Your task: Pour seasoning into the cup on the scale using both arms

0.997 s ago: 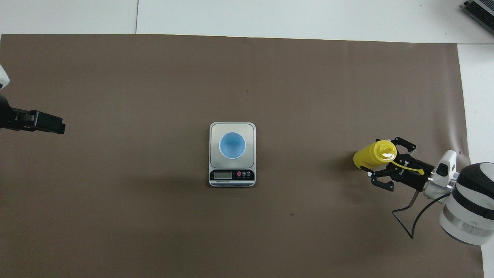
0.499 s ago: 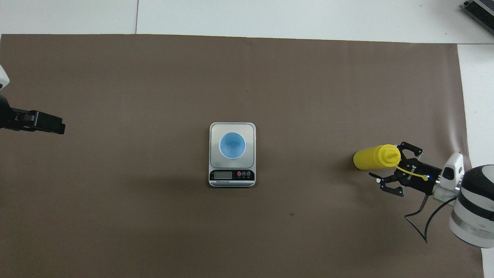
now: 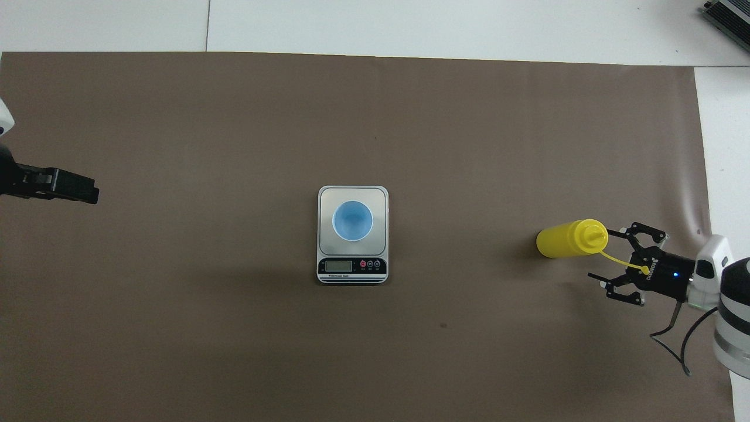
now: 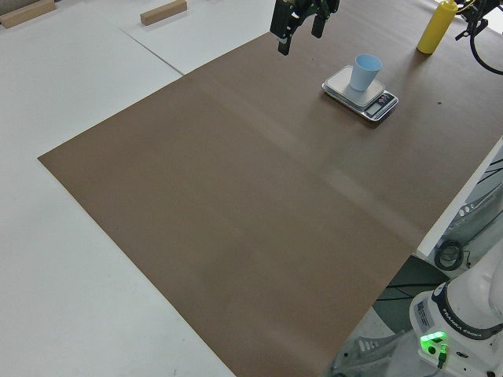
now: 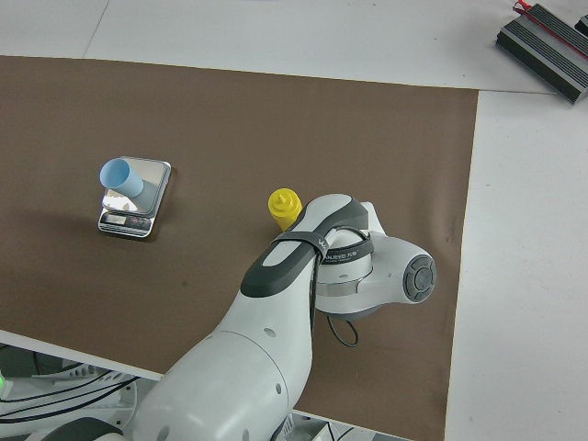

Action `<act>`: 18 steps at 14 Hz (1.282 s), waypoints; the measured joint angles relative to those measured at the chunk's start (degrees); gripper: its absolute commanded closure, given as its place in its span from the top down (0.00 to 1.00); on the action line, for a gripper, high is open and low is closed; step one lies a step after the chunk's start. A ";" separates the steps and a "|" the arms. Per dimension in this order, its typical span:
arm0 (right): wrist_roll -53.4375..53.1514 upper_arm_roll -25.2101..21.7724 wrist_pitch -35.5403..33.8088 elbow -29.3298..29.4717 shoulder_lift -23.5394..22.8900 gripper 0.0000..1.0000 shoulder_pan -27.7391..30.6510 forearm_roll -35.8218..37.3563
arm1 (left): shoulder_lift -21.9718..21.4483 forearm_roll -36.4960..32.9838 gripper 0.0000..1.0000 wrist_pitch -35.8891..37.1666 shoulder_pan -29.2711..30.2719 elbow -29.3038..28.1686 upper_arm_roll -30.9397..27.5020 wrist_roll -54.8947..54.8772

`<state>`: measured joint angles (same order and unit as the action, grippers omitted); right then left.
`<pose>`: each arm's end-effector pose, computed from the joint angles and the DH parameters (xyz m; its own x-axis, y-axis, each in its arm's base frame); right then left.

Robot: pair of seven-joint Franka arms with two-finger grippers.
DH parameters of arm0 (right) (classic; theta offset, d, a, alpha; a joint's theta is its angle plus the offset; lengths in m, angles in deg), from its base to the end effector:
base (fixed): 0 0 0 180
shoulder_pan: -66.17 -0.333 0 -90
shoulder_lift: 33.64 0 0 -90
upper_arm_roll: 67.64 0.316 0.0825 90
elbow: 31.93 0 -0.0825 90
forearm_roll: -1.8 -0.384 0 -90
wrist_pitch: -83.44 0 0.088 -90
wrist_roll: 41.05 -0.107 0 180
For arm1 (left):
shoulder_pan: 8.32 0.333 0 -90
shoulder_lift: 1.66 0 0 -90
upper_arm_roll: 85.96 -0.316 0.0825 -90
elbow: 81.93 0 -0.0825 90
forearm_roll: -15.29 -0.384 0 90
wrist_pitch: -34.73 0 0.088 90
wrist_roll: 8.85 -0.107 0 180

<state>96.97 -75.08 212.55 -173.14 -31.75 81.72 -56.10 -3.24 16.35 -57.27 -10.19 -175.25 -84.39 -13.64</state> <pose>0.4348 -0.1590 0.3016 0.1685 0.7431 0.6476 0.9221 -0.3510 0.1629 0.5475 -0.0350 0.6154 0.9898 -0.1425 0.0060 -0.1426 -0.9896 0.0173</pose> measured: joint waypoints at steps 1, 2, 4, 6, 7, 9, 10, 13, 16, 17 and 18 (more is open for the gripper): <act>0.00 -0.04 0.00 0.81 0.03 1.00 0.75 1.55 | -0.01 0.00 1.00 0.00 0.00 0.00 0.00 0.00; 0.00 -0.07 0.00 1.61 0.03 1.00 1.35 2.73 | -0.02 0.00 1.00 0.00 0.00 0.00 -0.01 0.00; 0.00 -0.12 0.00 3.24 0.05 1.00 1.92 4.44 | -0.04 0.00 1.00 0.00 0.00 0.00 -0.02 0.00; 0.00 -0.12 0.00 5.59 0.10 1.00 2.02 5.85 | -0.04 0.00 1.00 0.00 0.00 0.00 -0.02 0.00; -0.22 -0.12 0.00 6.99 0.13 1.00 2.02 6.50 | -0.04 0.00 1.00 0.00 0.00 0.00 -0.02 0.00; -1.90 -0.10 -0.02 9.49 0.49 1.00 2.02 8.34 | -0.04 0.00 1.00 0.00 0.00 0.00 -0.02 0.01; -3.57 -0.06 -0.05 10.72 1.04 1.00 1.97 9.37 | -0.05 0.00 1.00 0.00 0.00 0.00 -0.02 0.01; -12.87 0.47 -0.33 13.97 3.37 1.00 1.21 16.40 | -0.06 0.00 1.00 0.00 0.00 0.00 -0.03 0.01; -26.02 1.79 -1.56 16.35 5.47 1.00 -2.10 22.67 | -0.08 0.00 1.00 0.00 0.00 0.00 -0.03 0.01; -30.77 2.09 -1.89 17.20 5.97 1.00 -3.94 24.85 | -0.08 0.00 1.00 0.00 0.00 0.00 -0.03 0.02; -34.67 2.25 -2.25 18.14 6.21 1.00 -5.47 26.85 | -0.08 0.00 1.00 0.00 0.00 0.00 -0.03 0.02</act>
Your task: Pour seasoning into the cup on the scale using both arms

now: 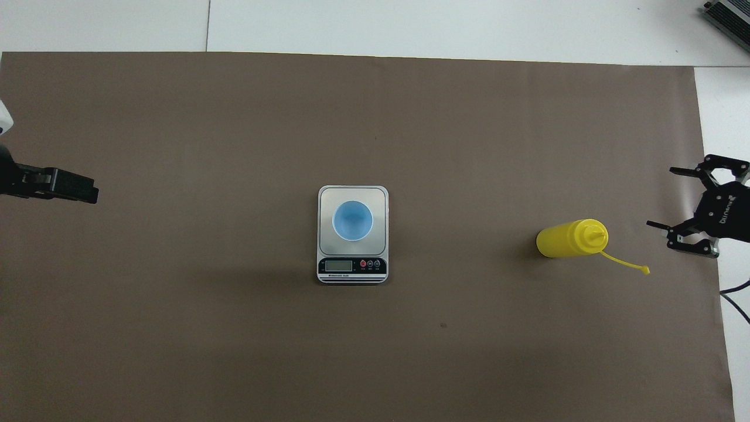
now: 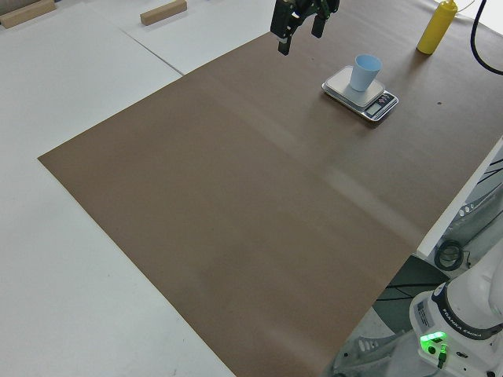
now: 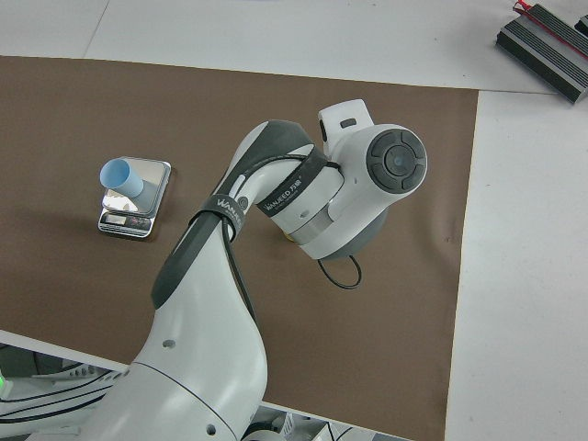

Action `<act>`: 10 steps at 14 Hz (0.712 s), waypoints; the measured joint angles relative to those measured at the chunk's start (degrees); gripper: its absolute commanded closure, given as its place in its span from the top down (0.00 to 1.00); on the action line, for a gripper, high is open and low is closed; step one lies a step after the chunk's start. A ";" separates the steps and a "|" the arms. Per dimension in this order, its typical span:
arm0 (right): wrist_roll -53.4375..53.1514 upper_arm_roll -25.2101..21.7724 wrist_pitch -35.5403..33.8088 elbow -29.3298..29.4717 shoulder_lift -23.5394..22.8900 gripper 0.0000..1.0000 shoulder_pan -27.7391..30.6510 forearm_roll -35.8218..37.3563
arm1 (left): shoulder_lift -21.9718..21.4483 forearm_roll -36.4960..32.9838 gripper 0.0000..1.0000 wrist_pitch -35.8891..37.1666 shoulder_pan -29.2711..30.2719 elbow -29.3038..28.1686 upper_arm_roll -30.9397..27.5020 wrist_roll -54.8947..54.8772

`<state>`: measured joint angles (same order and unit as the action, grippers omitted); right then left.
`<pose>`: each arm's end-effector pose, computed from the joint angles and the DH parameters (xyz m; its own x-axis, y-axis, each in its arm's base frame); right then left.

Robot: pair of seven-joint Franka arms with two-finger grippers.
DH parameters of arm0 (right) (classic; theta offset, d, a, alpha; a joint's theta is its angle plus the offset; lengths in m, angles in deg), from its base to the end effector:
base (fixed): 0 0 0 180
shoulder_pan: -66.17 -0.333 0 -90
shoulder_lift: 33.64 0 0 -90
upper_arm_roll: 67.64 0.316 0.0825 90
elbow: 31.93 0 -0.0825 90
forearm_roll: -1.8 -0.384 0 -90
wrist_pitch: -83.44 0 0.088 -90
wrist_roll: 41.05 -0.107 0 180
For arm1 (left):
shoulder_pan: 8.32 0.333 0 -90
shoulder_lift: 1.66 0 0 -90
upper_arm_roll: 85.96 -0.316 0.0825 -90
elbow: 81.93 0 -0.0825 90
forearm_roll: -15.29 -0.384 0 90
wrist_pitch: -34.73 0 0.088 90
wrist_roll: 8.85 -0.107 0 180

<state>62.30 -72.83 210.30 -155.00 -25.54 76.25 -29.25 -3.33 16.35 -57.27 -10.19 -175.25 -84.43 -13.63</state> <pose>0.5156 -0.1248 0.4877 0.2308 0.8694 0.4369 0.9054 -0.3563 0.2307 0.5470 -0.0346 0.6162 0.9899 -0.1416 0.0075 -0.1417 -0.9898 0.0171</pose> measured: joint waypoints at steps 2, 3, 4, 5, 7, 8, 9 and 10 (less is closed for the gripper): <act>-9.68 0.11 -1.75 2.80 0.18 1.00 -3.33 4.96 | 0.00 0.00 1.00 0.00 0.00 0.00 0.00 0.00; -15.10 0.16 -2.88 4.35 0.22 1.00 -5.06 7.56 | 0.00 0.00 1.00 0.00 0.00 0.00 0.00 0.00; -21.38 0.20 -4.37 6.14 0.24 1.00 -6.85 10.43 | 0.00 0.00 1.00 0.00 0.00 0.00 0.00 0.00; -27.38 0.25 -6.28 7.97 0.24 1.00 -8.32 13.00 | 0.00 0.00 1.00 0.00 0.00 0.00 0.00 0.00; -39.87 0.31 -11.51 12.03 0.17 1.00 -10.42 17.58 | 0.00 0.00 1.00 0.00 0.00 0.00 0.00 0.00; -46.09 0.41 -14.43 14.20 0.05 1.00 -10.93 19.34 | 0.00 0.00 1.00 0.00 0.00 0.00 0.00 0.00; -52.15 0.43 -17.20 16.48 -0.22 1.00 -11.23 20.69 | 0.00 0.00 1.00 0.00 0.00 0.00 0.00 0.00; -57.88 0.49 -19.70 18.76 -0.67 1.00 -11.31 21.92 | 0.00 0.00 1.00 0.00 0.00 0.00 0.00 0.00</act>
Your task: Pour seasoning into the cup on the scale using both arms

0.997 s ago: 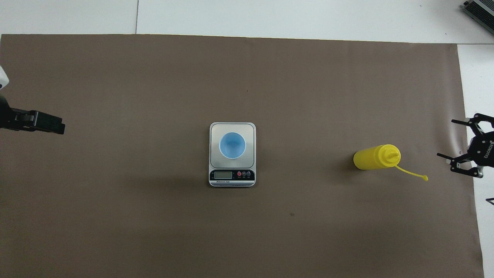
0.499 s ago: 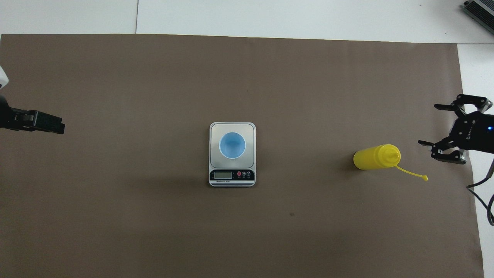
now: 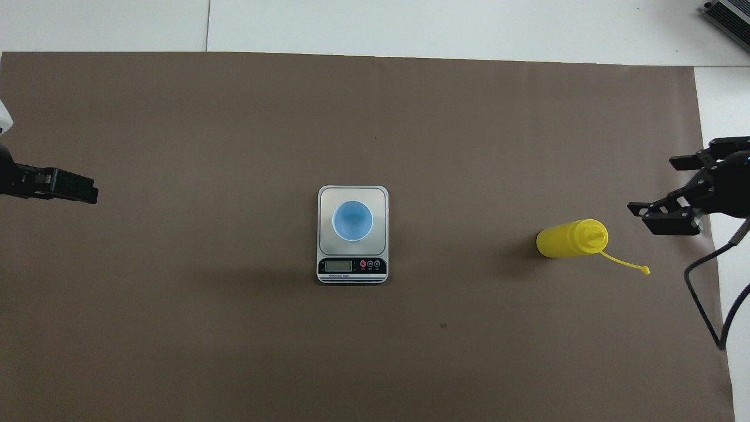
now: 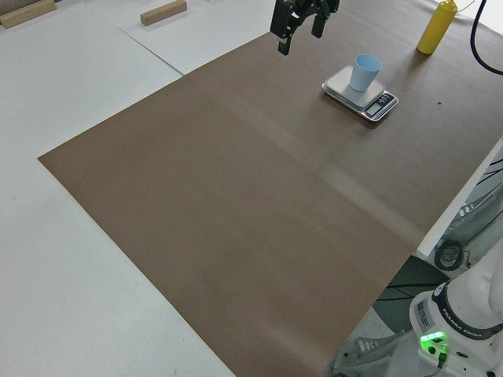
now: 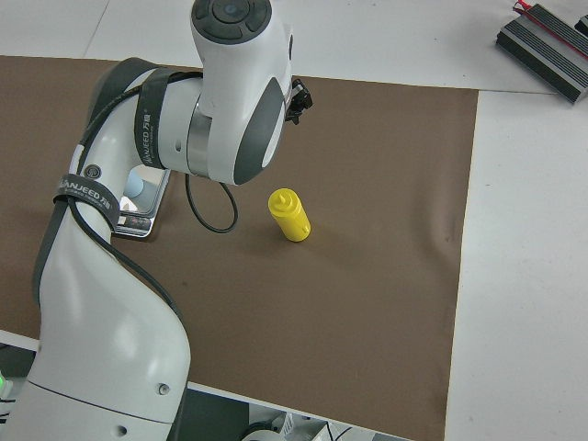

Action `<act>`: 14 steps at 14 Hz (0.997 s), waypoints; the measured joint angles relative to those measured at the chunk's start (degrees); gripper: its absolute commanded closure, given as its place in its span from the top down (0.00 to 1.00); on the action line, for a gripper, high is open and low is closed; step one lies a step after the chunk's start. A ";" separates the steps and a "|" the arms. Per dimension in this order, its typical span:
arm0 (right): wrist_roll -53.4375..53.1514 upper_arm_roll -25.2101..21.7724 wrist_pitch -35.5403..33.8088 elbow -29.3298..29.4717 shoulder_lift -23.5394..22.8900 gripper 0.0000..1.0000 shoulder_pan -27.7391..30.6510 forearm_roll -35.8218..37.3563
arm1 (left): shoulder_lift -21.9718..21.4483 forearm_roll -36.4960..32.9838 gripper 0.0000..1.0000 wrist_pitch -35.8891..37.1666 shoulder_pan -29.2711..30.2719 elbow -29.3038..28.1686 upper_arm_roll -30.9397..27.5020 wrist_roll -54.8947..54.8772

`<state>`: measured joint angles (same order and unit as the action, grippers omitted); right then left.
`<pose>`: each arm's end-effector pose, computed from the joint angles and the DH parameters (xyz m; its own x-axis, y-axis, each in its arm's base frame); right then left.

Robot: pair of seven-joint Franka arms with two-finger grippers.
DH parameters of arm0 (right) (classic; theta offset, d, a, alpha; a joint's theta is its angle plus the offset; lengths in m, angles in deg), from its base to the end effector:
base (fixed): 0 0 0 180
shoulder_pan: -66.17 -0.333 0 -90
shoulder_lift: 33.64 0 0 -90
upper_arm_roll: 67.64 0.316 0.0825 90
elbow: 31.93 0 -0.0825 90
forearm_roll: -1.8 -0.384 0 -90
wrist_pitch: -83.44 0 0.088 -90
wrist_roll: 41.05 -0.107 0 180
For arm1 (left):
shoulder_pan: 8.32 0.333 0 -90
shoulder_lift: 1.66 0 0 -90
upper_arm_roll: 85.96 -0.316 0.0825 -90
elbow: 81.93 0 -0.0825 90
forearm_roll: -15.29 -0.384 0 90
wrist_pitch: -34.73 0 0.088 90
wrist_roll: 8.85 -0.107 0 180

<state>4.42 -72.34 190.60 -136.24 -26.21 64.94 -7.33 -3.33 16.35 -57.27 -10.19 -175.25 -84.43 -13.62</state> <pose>0.5376 -0.0230 0.6042 0.7421 0.6252 0.2416 0.6431 -0.7657 0.0061 0.5470 -0.0346 0.6162 0.9899 -0.1415 0.0075 -0.1416 -0.9898 0.0171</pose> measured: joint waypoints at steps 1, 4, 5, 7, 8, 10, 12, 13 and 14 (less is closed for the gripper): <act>-5.85 0.13 -2.14 2.33 -0.64 1.00 -0.12 1.47 | 0.00 0.00 1.00 0.00 0.00 0.00 0.00 0.00; -24.73 0.44 -5.34 7.13 -2.79 1.00 -1.84 6.15 | 0.00 0.00 1.00 0.00 0.00 0.00 0.00 0.00; -29.60 0.48 -5.86 7.96 -3.25 1.00 -2.26 6.51 | 0.00 0.00 1.00 0.00 0.00 0.00 0.00 0.00; -35.84 0.47 -7.68 9.99 -3.97 1.00 -2.19 6.73 | 0.00 0.00 1.00 0.00 0.00 0.00 0.00 0.00; -37.07 0.36 -8.26 10.81 -4.27 1.00 -2.06 6.75 | 0.00 0.00 1.00 0.00 0.00 0.00 0.00 0.00; -37.72 0.18 -8.36 11.79 -4.88 1.00 -1.98 6.90 | 0.00 0.00 1.00 0.00 0.00 0.00 0.00 0.01; -38.11 0.18 -9.14 13.87 -6.39 1.00 -1.87 7.35 | 0.00 0.00 1.00 0.00 0.00 0.00 0.00 0.01; -38.41 0.17 -10.27 15.52 -7.53 1.00 -1.77 7.62 | 0.00 0.00 1.00 0.00 0.00 0.00 0.00 0.01; -38.82 0.19 -11.19 17.21 -8.79 1.00 -1.47 7.87 | 0.00 0.00 1.00 0.00 0.00 0.00 0.00 0.01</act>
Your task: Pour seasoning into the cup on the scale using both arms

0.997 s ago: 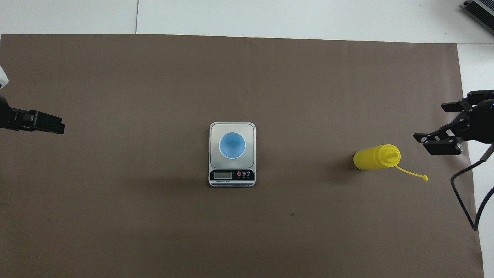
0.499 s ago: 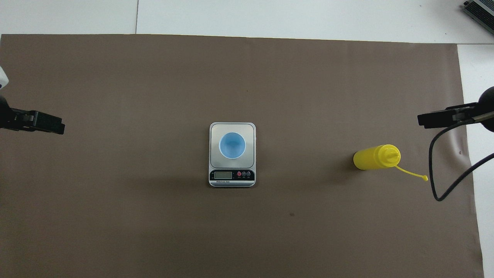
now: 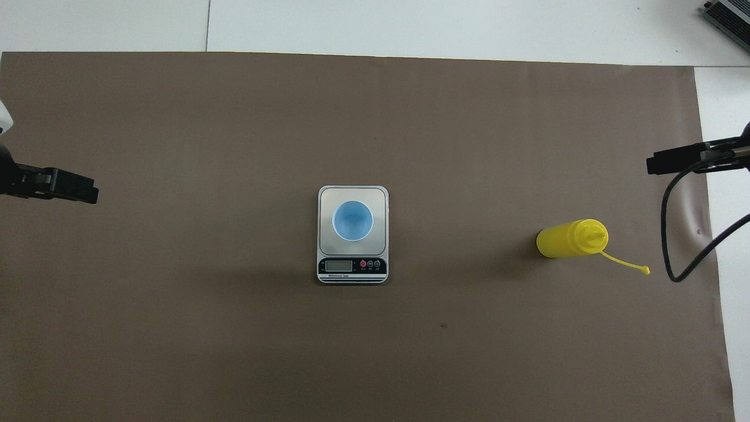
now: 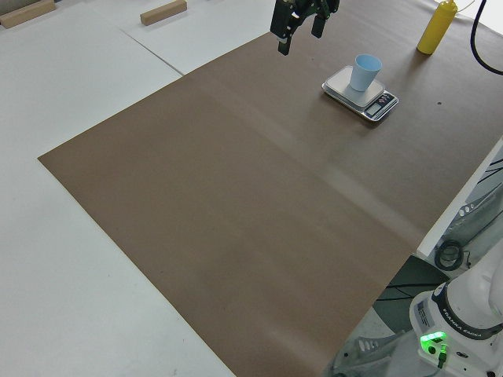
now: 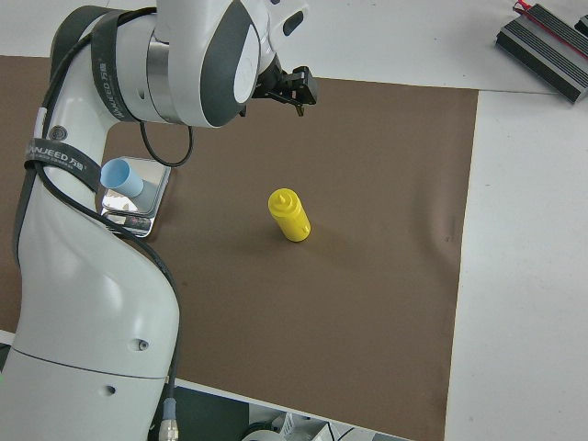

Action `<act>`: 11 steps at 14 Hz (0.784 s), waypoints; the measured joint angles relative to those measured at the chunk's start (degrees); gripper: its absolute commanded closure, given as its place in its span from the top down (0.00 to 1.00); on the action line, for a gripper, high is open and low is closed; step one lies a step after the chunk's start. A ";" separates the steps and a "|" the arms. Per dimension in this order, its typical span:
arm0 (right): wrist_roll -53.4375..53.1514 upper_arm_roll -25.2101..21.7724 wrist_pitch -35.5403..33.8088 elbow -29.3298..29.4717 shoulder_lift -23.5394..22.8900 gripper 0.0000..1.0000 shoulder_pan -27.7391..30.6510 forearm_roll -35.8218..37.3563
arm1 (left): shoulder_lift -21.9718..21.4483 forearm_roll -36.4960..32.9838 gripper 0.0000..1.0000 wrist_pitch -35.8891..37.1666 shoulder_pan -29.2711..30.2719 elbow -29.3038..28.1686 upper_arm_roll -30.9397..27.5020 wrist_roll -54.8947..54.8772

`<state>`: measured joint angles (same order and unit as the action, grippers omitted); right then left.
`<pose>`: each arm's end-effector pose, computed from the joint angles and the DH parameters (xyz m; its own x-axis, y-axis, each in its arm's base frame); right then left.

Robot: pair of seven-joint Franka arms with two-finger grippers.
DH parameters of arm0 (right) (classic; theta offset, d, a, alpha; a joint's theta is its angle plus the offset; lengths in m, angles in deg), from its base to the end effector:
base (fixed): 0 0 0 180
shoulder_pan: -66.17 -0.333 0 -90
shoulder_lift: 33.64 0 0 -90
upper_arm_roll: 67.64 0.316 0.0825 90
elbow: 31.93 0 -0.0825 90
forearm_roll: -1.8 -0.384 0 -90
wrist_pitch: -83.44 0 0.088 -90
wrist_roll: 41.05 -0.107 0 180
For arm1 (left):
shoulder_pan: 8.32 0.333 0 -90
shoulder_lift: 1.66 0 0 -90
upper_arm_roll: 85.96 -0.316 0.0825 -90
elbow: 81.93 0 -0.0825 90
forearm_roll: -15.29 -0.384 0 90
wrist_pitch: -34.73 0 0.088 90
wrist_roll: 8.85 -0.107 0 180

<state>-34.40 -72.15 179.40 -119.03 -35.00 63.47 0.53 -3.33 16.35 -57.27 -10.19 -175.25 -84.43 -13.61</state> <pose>0.5726 -0.0153 0.6452 0.9878 0.0826 0.1320 0.0840 -0.9965 -0.0050 0.5470 -0.0346 0.6162 0.9899 -0.1413 0.0075 -0.1414 -0.9898 0.0171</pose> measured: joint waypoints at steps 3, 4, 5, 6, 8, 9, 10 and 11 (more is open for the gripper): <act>-1.56 1.33 -1.36 3.38 -3.67 1.00 2.57 0.70 | 0.00 0.00 1.00 0.00 0.00 0.00 0.00 0.00; -2.48 3.36 -2.00 3.79 -4.06 1.00 4.17 1.35 | 0.00 0.00 1.00 0.00 0.00 0.00 0.00 0.00; -3.06 5.23 -3.50 4.04 -4.02 1.00 5.56 1.81 | 0.00 0.00 1.00 0.00 0.00 0.00 0.00 0.00; -3.25 6.20 -5.12 4.27 -3.85 1.00 6.27 2.01 | 0.00 0.00 1.00 0.00 0.00 0.00 0.00 0.00; -3.36 6.48 -7.08 4.25 -3.34 1.00 6.69 2.05 | 0.00 0.00 1.00 0.00 0.00 0.00 0.00 0.00; -3.36 6.48 -7.53 4.12 -3.12 1.00 6.82 2.05 | 0.00 0.00 1.00 0.00 0.00 0.00 0.00 0.00; -3.36 6.48 -7.84 4.08 -3.02 1.00 6.86 2.05 | 0.00 0.00 1.00 0.00 0.00 0.00 0.00 0.00; -3.36 6.52 -8.12 4.07 -2.98 1.00 6.85 2.05 | 0.00 0.00 1.00 0.00 0.00 0.00 0.00 0.01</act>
<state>-37.76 -65.63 171.29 -114.97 -37.98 70.32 2.58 -3.33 16.35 -57.27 -10.19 -175.25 -84.43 -13.61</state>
